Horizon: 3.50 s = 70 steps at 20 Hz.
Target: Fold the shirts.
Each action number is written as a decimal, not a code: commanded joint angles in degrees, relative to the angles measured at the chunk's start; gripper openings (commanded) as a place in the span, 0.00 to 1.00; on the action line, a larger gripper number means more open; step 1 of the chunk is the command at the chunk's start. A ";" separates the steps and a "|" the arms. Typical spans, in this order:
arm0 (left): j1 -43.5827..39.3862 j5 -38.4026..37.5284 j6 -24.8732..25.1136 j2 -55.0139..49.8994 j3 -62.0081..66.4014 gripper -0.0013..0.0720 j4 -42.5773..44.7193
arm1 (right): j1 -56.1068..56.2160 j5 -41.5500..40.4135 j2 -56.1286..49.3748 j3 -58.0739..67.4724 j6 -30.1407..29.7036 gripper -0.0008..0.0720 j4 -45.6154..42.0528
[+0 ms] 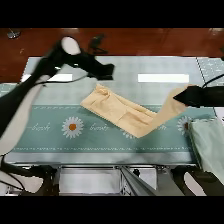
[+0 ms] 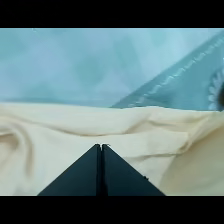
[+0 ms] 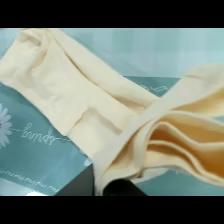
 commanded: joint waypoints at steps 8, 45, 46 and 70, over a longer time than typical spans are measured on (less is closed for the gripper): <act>22.67 13.35 2.49 54.25 -58.99 0.06 3.72 | 26.36 -9.81 -33.22 23.28 3.28 0.05 0.72; 19.43 17.14 5.33 51.08 -68.22 0.06 -5.38 | 8.74 -30.32 -7.58 -40.19 1.49 0.87 20.46; 18.78 17.14 5.31 50.93 -68.24 0.06 -5.38 | 10.29 -31.32 -12.02 -38.47 -1.49 0.87 22.71; 14.69 18.21 5.09 50.58 -68.24 0.06 -5.60 | 7.85 19.10 -35.10 53.02 8.31 0.05 -14.03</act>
